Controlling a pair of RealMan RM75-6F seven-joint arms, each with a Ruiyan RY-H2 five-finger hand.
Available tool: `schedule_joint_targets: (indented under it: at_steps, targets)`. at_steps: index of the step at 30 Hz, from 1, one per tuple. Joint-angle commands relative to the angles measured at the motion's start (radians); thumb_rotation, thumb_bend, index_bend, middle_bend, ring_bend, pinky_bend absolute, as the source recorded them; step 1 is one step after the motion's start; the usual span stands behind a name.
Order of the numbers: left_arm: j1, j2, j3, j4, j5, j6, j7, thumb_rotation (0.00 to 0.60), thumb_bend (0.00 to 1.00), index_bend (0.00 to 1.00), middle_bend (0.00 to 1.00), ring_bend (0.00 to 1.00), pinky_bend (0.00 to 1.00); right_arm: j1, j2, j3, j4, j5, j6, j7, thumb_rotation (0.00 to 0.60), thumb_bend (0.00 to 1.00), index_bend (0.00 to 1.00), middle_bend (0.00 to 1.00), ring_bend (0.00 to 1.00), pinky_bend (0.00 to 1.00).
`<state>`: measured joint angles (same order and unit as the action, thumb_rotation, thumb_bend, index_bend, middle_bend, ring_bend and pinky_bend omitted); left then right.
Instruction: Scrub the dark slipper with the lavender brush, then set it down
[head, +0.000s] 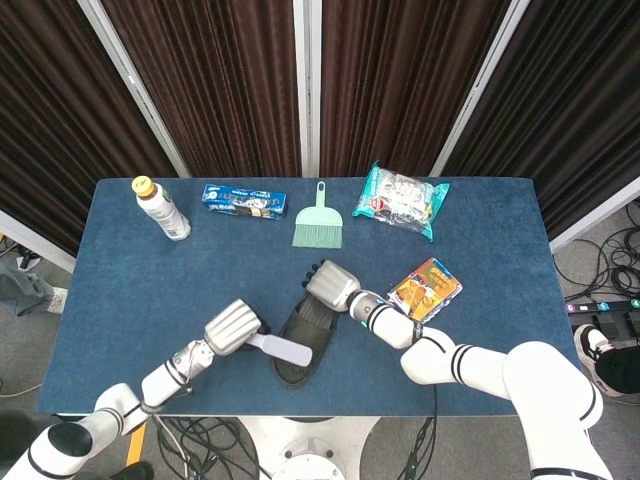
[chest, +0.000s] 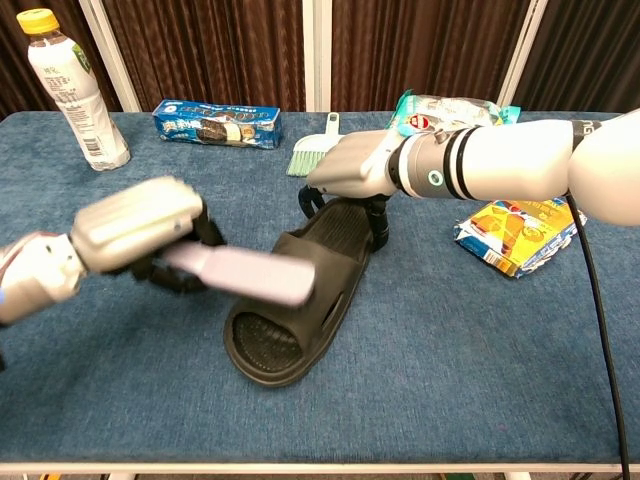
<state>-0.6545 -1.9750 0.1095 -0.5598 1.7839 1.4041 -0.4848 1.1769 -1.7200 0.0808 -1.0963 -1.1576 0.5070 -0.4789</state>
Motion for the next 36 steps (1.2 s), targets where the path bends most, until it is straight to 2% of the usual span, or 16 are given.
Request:
schedule_joint_targets:
  at_steps: [1, 4, 10, 17, 20, 26, 29, 33, 36]
  targets:
    - [-0.034, -0.008, -0.05, -0.013, -0.052, -0.055, -0.02, 0.6, 0.49, 1.0, 1.0, 1.0, 1.0, 0.001, 0.001, -0.001, -0.002, 0.002, 0.003, -0.003, 0.6, 0.12, 0.51, 0.38, 0.21, 0.29]
    - [-0.046, -0.027, -0.052, 0.01, -0.058, -0.084, -0.001, 0.6, 0.49, 1.0, 1.0, 1.0, 1.0, 0.005, 0.001, 0.0, -0.004, 0.007, 0.005, -0.005, 0.6, 0.12, 0.51, 0.38, 0.21, 0.29]
    - [-0.033, -0.045, 0.017, 0.042, -0.021, -0.132, 0.062, 0.6, 0.48, 1.0, 1.0, 1.0, 1.0, 0.01, -0.002, -0.002, -0.006, 0.014, 0.006, -0.007, 0.6, 0.12, 0.51, 0.38, 0.21, 0.29]
    - [0.019, 0.016, 0.059, -0.052, 0.01, -0.043, 0.114, 0.6, 0.48, 1.0, 1.0, 1.0, 1.0, 0.011, -0.003, -0.005, -0.007, 0.015, 0.013, -0.002, 0.6, 0.12, 0.51, 0.38, 0.21, 0.29]
    - [0.015, 0.041, 0.043, -0.098, 0.0, -0.037, 0.132, 0.6, 0.48, 1.0, 1.0, 1.0, 1.0, 0.009, -0.003, -0.008, -0.01, 0.013, 0.018, -0.002, 0.6, 0.12, 0.51, 0.38, 0.21, 0.29]
    - [-0.028, 0.055, -0.052, -0.149, -0.09, -0.117, 0.089, 0.6, 0.48, 1.0, 1.0, 1.0, 1.0, 0.011, 0.0, -0.01, -0.016, 0.019, 0.02, -0.006, 0.6, 0.12, 0.51, 0.38, 0.21, 0.29]
    - [-0.044, 0.043, -0.081, -0.138, -0.12, -0.151, 0.076, 0.6, 0.48, 1.0, 1.0, 1.0, 1.0, 0.012, 0.002, -0.009, -0.018, 0.022, 0.022, -0.007, 0.6, 0.12, 0.51, 0.38, 0.21, 0.29]
    - [-0.05, 0.021, -0.066, -0.1, -0.114, -0.183, 0.09, 0.6, 0.48, 1.0, 1.0, 1.0, 1.0, 0.013, 0.0, -0.011, -0.016, 0.026, 0.02, -0.007, 0.6, 0.12, 0.51, 0.38, 0.21, 0.29]
    - [-0.038, 0.011, -0.027, -0.087, -0.089, -0.188, 0.105, 0.6, 0.49, 1.0, 1.0, 1.0, 1.0, 0.015, -0.001, -0.012, -0.012, 0.027, 0.018, -0.006, 0.6, 0.12, 0.51, 0.38, 0.21, 0.29]
